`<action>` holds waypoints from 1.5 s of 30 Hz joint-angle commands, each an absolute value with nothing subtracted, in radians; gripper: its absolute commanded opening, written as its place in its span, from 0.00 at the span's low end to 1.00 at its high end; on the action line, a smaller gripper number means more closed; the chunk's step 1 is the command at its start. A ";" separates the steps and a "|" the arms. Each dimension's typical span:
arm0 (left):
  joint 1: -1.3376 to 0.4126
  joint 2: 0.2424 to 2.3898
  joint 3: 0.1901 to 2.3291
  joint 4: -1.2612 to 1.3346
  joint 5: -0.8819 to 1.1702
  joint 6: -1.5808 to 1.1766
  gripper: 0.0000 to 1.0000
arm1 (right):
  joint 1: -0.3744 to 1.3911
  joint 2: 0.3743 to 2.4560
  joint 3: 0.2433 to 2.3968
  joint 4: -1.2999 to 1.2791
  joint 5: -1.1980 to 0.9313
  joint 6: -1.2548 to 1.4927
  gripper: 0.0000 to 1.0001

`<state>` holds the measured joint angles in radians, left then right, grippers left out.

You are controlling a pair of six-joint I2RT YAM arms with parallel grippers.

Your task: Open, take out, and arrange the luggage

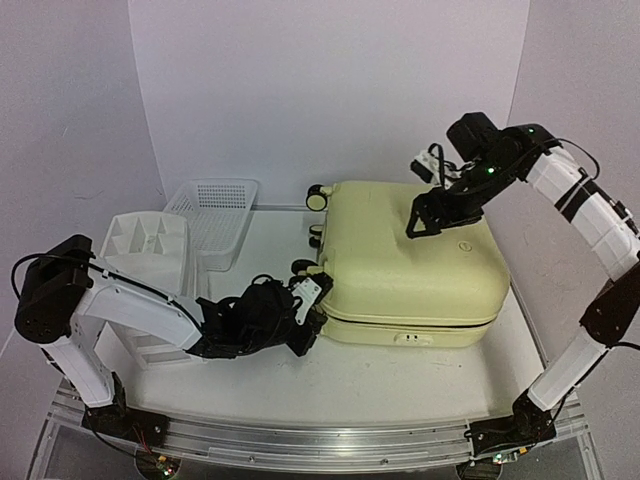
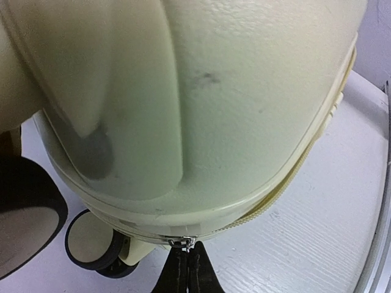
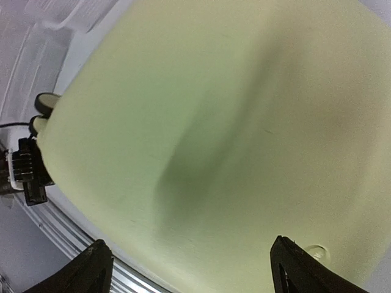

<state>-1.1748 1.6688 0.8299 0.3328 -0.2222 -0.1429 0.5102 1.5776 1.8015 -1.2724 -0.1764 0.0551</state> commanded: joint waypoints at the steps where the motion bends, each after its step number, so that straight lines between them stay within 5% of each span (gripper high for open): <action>1: -1.237 1.664 0.892 0.463 -0.211 -0.054 0.00 | 0.685 1.664 1.939 -1.237 -0.194 -0.119 0.93; 16: -1.251 1.711 0.827 0.531 -0.311 0.336 0.00 | 0.891 2.054 2.321 -1.332 -0.199 -0.240 0.88; 22: -1.251 1.737 0.824 0.543 -0.317 0.339 0.00 | 0.915 2.141 2.378 -1.356 -0.205 -0.320 0.79; 41: -1.251 1.732 0.815 0.550 -0.308 0.302 0.00 | 0.965 2.296 2.457 -1.404 -0.168 -0.503 0.78; 45: -1.252 1.721 0.800 0.549 -0.318 0.295 0.00 | 0.965 2.313 2.471 -1.414 -0.176 -0.494 0.66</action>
